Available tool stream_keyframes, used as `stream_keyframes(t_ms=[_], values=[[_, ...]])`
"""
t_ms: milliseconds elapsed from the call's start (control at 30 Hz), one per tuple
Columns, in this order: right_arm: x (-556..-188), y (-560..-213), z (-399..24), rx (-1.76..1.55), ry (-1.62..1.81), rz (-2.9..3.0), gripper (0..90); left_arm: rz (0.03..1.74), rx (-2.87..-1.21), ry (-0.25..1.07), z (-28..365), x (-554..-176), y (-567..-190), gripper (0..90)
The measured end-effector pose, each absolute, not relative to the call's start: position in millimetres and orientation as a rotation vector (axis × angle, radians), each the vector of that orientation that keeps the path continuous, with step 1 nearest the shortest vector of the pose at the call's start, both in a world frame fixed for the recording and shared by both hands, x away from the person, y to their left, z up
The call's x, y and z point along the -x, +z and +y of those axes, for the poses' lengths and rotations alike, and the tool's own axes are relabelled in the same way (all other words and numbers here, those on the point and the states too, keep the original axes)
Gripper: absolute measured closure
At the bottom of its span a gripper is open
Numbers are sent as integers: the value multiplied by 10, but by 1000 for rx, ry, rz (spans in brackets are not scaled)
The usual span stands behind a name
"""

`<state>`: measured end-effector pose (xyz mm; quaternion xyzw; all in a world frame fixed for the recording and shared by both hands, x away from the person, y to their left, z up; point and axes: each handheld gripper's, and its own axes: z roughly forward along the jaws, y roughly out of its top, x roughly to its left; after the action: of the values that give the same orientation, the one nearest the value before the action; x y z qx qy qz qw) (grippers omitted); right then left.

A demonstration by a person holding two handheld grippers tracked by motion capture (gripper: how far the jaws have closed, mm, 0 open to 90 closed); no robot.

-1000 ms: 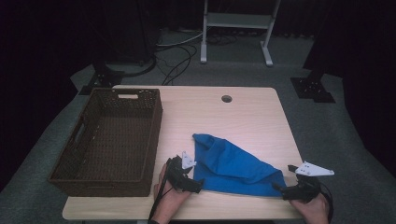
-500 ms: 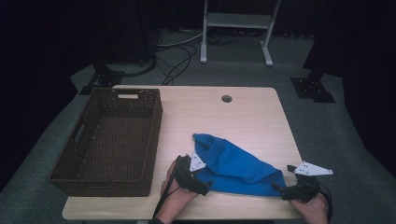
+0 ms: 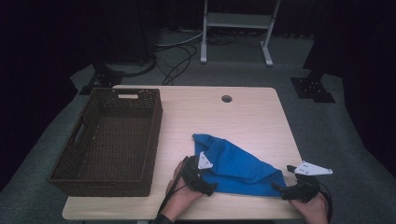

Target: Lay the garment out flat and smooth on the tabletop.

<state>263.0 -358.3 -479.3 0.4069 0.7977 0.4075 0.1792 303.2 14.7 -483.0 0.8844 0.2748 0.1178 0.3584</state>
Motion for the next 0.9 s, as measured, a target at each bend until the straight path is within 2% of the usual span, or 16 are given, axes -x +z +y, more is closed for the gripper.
stream_keyframes(t_ms=[367, 900], values=[[-2663, -4732, -3429, -1094, 1191, 2290, 0, 783, -2259, 333, 225, -2847, -4835, 3], [-2807, -4633, -3105, -994, 1271, 2343, 0, 804, -2228, 353, 377, -2682, -4854, 2]])
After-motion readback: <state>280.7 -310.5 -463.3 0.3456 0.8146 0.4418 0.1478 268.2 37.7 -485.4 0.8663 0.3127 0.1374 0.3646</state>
